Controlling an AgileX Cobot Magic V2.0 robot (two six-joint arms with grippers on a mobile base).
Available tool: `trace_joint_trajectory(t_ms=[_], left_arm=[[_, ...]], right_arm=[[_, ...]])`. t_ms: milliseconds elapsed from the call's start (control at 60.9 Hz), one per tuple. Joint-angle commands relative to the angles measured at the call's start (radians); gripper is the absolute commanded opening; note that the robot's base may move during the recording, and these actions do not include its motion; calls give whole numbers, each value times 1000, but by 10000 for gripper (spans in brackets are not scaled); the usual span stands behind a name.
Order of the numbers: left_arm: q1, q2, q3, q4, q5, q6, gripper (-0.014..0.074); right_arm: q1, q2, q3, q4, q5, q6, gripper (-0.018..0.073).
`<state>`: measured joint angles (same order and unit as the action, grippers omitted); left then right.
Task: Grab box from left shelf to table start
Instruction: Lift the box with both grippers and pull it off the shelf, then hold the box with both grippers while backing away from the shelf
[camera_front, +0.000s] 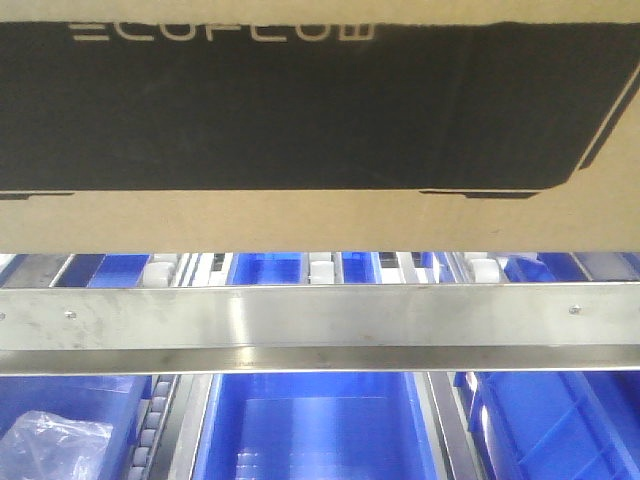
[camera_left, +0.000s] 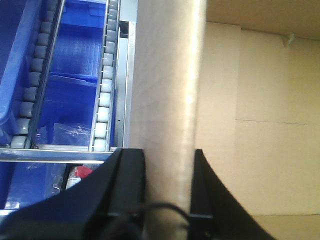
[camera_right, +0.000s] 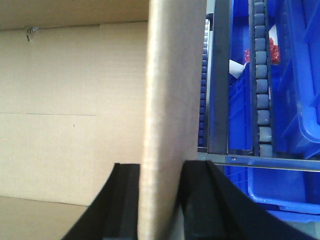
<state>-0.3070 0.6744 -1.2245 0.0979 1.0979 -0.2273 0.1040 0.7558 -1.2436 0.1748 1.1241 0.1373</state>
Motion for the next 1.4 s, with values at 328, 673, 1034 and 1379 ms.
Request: trace_joint_trajectory(t_ms=[328, 673, 1034, 1379], left_arm=[[-6, -23, -45, -5, -184, -31, -85], [-6, -18, -45, -5, -184, -31, -85], [-6, -18, -45, -5, -184, -31, -85], [-6, -18, -45, -5, -184, -31, -85]], right_arm=[[-8, 2, -29, -104, -86, 2, 18], [-8, 2, -29, -104, -86, 2, 18], [-8, 2, -29, -104, -83, 2, 18], [-8, 4, -29, -104, -83, 2, 18]])
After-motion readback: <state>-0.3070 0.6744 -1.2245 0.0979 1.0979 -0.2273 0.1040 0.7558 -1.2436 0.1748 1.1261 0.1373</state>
